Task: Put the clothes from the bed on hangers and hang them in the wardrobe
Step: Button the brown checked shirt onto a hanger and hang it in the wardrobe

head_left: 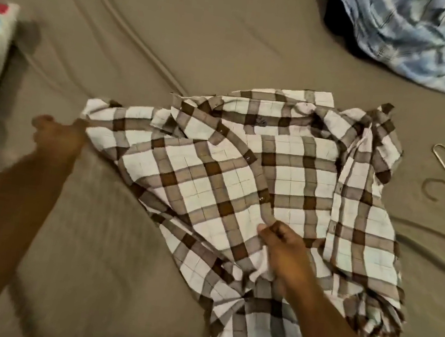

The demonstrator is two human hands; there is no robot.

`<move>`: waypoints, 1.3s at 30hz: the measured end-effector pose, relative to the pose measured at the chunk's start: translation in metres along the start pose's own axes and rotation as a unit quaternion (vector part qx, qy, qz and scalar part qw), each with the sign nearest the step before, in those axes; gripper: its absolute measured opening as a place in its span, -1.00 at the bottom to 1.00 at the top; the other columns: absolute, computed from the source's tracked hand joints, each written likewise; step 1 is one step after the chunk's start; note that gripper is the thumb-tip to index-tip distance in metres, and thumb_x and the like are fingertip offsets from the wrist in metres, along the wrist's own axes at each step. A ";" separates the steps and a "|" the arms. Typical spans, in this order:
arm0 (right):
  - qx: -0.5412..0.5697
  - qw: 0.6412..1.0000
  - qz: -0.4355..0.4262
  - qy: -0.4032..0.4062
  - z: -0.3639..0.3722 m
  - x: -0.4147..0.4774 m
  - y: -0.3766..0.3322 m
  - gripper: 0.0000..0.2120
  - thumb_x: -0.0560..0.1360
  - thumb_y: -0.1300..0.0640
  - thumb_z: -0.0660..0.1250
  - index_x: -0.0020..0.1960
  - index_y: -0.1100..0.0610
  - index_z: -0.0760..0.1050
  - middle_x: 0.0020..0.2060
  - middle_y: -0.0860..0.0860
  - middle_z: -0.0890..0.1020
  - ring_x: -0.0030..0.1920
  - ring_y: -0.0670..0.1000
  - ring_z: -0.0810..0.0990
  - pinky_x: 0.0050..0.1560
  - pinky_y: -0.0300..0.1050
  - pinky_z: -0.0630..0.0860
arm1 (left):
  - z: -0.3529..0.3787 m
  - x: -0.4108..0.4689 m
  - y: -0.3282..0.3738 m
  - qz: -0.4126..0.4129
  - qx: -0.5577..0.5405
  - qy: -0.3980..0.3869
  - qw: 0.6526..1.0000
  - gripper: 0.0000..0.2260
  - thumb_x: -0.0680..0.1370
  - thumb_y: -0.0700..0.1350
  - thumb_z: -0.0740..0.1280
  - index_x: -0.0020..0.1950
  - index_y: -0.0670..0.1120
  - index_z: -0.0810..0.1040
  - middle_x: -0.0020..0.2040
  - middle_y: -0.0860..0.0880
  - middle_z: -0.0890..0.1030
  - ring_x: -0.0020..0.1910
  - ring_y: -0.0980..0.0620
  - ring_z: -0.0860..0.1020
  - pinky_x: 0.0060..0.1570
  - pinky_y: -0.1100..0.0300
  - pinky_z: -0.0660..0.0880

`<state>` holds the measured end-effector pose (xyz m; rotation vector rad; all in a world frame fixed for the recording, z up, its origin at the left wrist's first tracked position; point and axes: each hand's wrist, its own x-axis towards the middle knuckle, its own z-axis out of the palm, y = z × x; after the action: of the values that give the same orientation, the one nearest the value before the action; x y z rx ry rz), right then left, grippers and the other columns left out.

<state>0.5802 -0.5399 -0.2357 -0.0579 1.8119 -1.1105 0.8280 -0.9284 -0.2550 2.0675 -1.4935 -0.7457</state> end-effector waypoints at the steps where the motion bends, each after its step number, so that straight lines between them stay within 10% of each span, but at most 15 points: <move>1: -0.001 1.000 0.009 -0.006 0.007 0.004 0.004 -0.74 0.56 -0.02 0.40 -0.09 0.20 0.60 -0.20 0.10 0.72 -0.18 0.05 0.69 -0.14 -0.12 0.61 | -0.011 -0.044 0.022 0.006 0.015 0.014 1.000 -0.54 0.51 0.03 0.38 0.37 -0.05 0.42 0.29 -0.19 0.54 0.27 -0.19 0.52 0.25 -0.03 0.44; 3: -0.012 1.000 0.018 -0.002 0.015 0.008 0.007 -0.83 0.61 0.07 0.36 -0.12 0.12 0.60 -0.42 -0.09 0.65 -0.41 -0.14 0.59 -0.40 -0.27 0.45 | -0.014 -0.122 0.031 0.111 -0.034 0.033 0.993 -0.65 0.53 -0.04 0.36 0.29 -0.07 0.43 0.04 -0.07 0.60 0.03 0.04 0.59 0.11 0.05 0.46; 5: -0.010 1.000 0.018 0.010 0.015 0.013 0.011 -0.87 0.62 0.09 0.33 -0.03 0.09 0.63 -0.33 -0.08 0.69 -0.33 -0.08 0.62 -0.32 -0.19 0.49 | 0.001 -0.197 0.015 0.134 -0.075 -0.118 0.981 -0.75 0.58 -0.02 0.40 0.18 -0.03 0.43 -0.13 0.05 0.56 -0.20 0.22 0.55 -0.08 0.05 0.51; 10: 0.021 0.999 0.013 0.038 -0.013 0.022 0.008 -0.87 0.59 0.10 0.35 0.01 0.12 0.64 -0.11 0.05 0.75 -0.03 0.15 0.71 0.11 0.18 0.64 | 0.041 -0.379 -0.043 0.252 0.075 -0.350 0.899 -0.28 0.33 0.49 0.37 0.34 0.10 0.37 0.22 0.14 0.50 0.20 0.11 0.50 0.11 0.06 0.47; 15: -0.012 0.998 -0.033 0.054 -0.068 0.023 0.016 -0.90 0.57 0.08 0.42 0.09 0.01 0.63 -0.09 -0.01 0.70 -0.06 -0.03 0.64 -0.02 -0.09 0.58 | 0.043 -0.421 -0.091 0.264 0.169 -0.397 0.863 -0.38 0.45 -0.18 0.45 0.34 0.27 0.25 0.34 0.04 0.50 0.09 -0.12 0.62 -0.04 -0.06 0.61; 17: -0.012 0.997 -0.054 0.059 -0.094 0.017 0.017 -0.88 0.60 0.12 0.38 0.13 0.01 0.62 -0.12 -0.02 0.70 -0.17 -0.09 0.66 -0.15 -0.13 0.61 | 0.033 -0.431 -0.107 0.292 0.278 -0.427 0.809 -0.50 0.53 -0.10 0.39 0.33 0.25 0.23 0.33 -0.01 0.51 0.03 -0.14 0.64 -0.14 -0.05 0.62; 21: 0.048 0.995 -0.063 0.064 -0.145 0.008 0.012 -0.86 0.67 0.26 0.23 0.10 0.16 0.56 -0.29 0.12 0.63 -0.42 -0.01 0.58 -0.38 -0.10 0.61 | 0.016 -0.440 -0.091 0.223 0.435 -0.553 0.675 -0.51 0.63 0.17 0.20 0.55 0.21 0.19 0.49 0.11 0.31 0.46 -0.01 0.35 0.35 0.04 0.40; 26: -0.039 0.985 -0.099 0.135 -0.208 0.016 0.023 -0.80 0.62 0.24 0.25 -0.03 0.02 0.61 -0.31 -0.02 0.68 -0.41 -0.03 0.58 -0.29 -0.02 0.58 | 0.036 -0.467 0.023 0.190 0.377 -0.454 0.785 -0.60 0.51 0.43 0.18 -0.15 0.13 0.51 -0.21 0.15 0.59 -0.19 0.20 0.55 -0.13 0.14 0.56; 30: -0.219 0.945 -0.145 0.193 -0.243 0.025 0.038 -0.89 0.53 0.09 0.40 0.03 -0.07 0.62 -0.06 -0.11 0.68 -0.06 -0.10 0.63 0.01 -0.16 0.55 | 0.103 -0.489 0.085 0.237 0.126 -0.333 0.904 -0.77 0.58 0.27 0.27 0.10 0.18 0.47 0.00 0.16 0.58 -0.03 0.17 0.57 -0.04 0.06 0.59; 33: -0.238 0.960 -0.100 0.109 -0.253 0.033 0.044 -0.59 0.44 -0.14 0.45 0.24 -0.04 0.58 0.08 -0.12 0.68 0.06 -0.08 0.64 0.16 -0.05 0.57 | 0.157 -0.491 0.113 0.161 0.096 -0.370 0.910 -0.46 0.51 0.19 0.44 0.39 0.01 0.37 0.26 -0.02 0.54 0.19 -0.02 0.53 0.16 0.01 0.54; 39: -0.165 0.984 -0.061 -0.002 -0.267 0.037 0.041 -0.59 0.44 -0.07 0.54 0.25 -0.03 0.57 0.05 -0.12 0.71 0.04 -0.07 0.69 0.12 -0.02 0.62 | 0.171 -0.491 0.142 0.054 0.046 -0.552 0.831 -0.79 0.60 0.00 0.39 0.13 -0.10 0.62 -0.09 0.00 0.66 -0.07 0.01 0.63 -0.02 0.13 0.55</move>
<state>0.3785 -0.3584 -0.2615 -0.3723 1.9936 -0.8813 0.4887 -0.5117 -0.2138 1.5659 -2.1800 -2.0659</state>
